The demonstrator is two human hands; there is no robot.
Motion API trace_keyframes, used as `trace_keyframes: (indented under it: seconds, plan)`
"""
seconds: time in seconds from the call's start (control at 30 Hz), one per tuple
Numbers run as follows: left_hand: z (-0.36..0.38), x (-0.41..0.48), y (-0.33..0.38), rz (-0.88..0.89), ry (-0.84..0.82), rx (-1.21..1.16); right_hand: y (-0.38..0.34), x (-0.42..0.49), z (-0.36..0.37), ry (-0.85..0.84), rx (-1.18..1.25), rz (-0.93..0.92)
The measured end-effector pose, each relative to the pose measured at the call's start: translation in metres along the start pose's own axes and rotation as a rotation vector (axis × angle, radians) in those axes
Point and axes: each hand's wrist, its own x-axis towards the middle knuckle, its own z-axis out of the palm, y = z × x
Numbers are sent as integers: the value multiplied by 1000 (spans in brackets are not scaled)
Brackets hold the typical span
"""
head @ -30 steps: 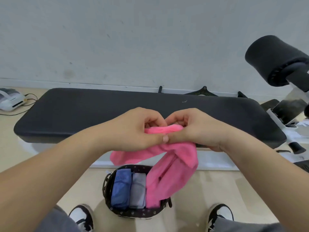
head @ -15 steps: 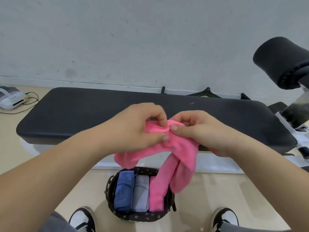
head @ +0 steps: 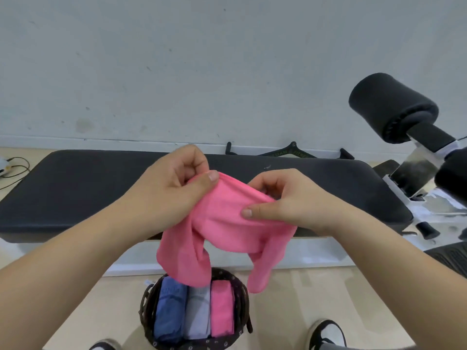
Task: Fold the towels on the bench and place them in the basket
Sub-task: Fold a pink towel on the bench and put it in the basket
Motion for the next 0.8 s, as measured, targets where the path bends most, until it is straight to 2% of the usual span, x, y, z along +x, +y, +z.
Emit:
trace_keyframes:
  seconds: [0.17, 0.27, 0.37, 0.47, 0.6, 0.67, 0.73, 0.8]
  plan:
    - [-11, 3, 5, -11, 257, -5, 8, -8, -31, -167, 25, 164]
    - [-24, 4, -5, 2, 323, 174, 26, -11, -44, -151, -32, 248]
    - [-40, 0, -23, -21, 119, 391, 45, -13, -59, -34, -172, 313]
    - [-56, -8, -31, -83, -99, 447, 67, -19, -78, 128, -413, 343]
    - [-72, -15, -34, -216, -272, 543, 87, -25, -92, 482, -374, 301]
    - [-74, -11, -43, -242, -229, 692, 88, -21, -88, 576, -338, 259]
    - [-78, 0, -55, -238, -81, 784, 83, -15, -81, 635, -290, 252]
    - [-83, 11, -68, -217, 63, 810, 81, -3, -76, 760, -38, 269]
